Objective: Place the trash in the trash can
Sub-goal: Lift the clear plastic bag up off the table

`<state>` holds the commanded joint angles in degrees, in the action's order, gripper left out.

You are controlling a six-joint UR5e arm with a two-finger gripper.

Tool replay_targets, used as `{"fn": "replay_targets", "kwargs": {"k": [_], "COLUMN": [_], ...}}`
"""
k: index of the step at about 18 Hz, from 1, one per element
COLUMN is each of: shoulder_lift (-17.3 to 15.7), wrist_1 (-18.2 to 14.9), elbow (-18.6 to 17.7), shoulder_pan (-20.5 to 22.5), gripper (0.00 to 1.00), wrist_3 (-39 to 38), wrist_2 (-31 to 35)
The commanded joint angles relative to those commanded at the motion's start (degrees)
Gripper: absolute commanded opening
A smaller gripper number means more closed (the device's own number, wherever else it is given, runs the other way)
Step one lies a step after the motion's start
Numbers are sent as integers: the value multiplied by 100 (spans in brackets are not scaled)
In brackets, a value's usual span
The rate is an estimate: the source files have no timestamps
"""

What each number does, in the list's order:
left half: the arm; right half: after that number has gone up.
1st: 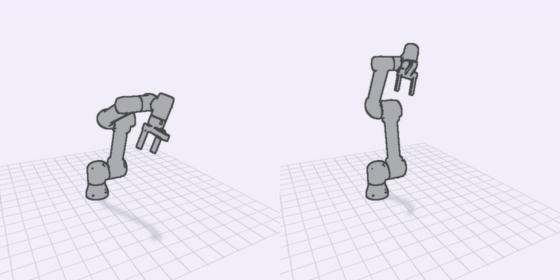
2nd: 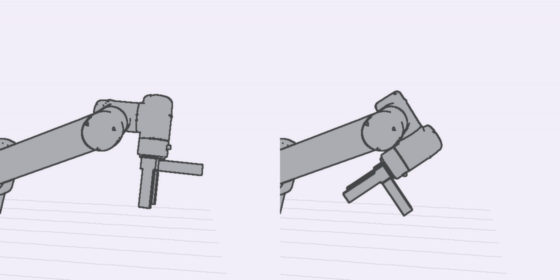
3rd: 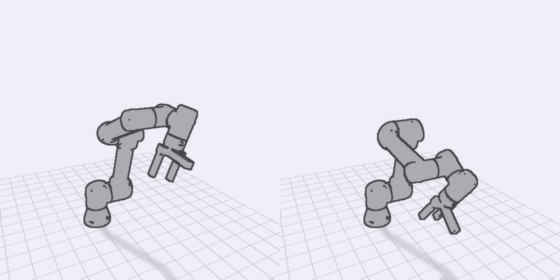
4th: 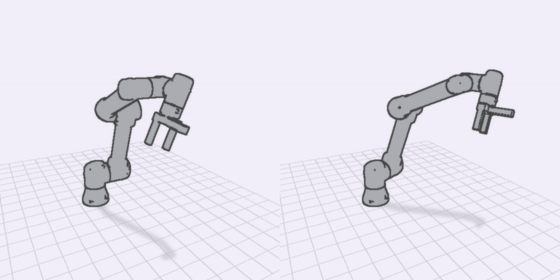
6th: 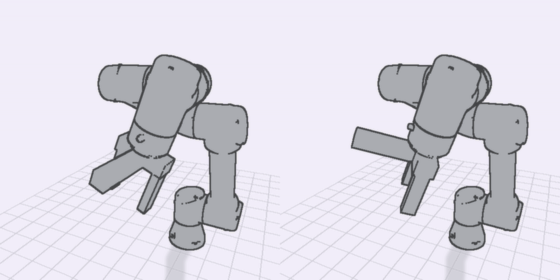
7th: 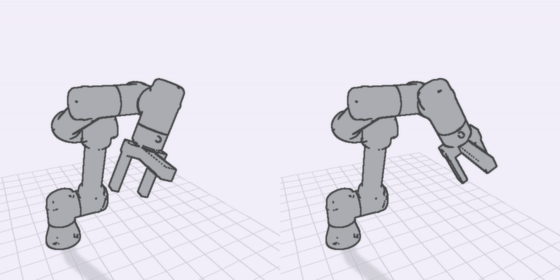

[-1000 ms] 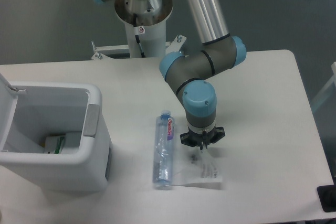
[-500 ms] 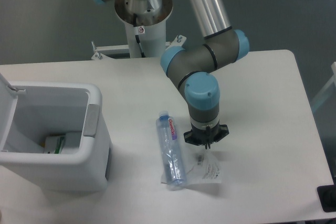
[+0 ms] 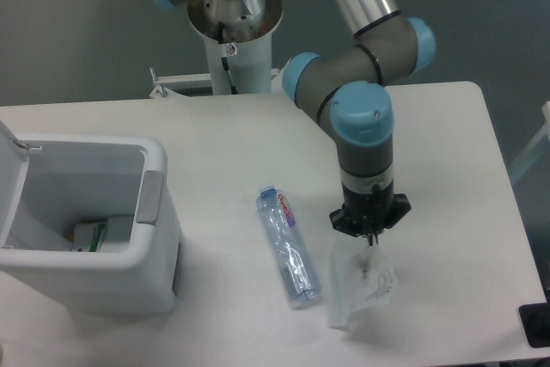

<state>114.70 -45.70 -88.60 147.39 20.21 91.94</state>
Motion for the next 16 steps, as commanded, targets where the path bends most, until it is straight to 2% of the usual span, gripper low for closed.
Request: {"fn": "replay_targets", "kwargs": {"k": [4,7,13,16], "shoulder_lift": [-273,-658,-1335,-1634], "wrist_1": [0,-44,-70,-53], "elbow": [263,396,448,457], "shoulder_pan": [132,185,133,97], "gripper": [2,2,2,2], "wrist_3": [26,-26,0,70], "wrist_2": [-87,-622,-1449,-2064]}}
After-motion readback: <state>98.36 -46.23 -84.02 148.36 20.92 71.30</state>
